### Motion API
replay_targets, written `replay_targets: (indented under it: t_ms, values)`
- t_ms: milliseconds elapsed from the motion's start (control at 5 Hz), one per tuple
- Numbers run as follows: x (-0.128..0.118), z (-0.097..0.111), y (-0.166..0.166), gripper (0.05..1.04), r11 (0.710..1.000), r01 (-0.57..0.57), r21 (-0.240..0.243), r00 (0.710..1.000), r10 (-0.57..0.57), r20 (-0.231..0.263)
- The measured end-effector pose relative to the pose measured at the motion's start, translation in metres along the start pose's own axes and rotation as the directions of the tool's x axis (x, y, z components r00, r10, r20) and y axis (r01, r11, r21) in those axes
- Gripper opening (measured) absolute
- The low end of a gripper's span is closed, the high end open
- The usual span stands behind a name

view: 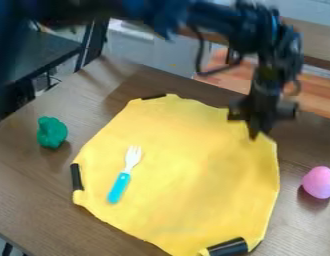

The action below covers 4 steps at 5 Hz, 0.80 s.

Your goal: Fold the cloth from top right to bottom left

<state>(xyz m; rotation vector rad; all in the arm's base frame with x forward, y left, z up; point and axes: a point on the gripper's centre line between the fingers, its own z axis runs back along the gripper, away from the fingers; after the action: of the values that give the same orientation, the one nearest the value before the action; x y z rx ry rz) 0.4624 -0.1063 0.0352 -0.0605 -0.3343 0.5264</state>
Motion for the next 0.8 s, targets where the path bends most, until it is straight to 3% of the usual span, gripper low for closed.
replay_targets:
  t_ms: [200,400,800]
  values:
    - [0.009,0.030,0.026,0.067,0.999,-0.026,-0.040,1.000,0.026,0.001]
    - [0.010,0.047,0.054,0.065,0.997,-0.028,-0.069,1.000,0.027,-0.002]
    - [-0.013,0.060,0.129,0.064,0.998,0.032,-0.055,0.999,-0.032,-0.014]
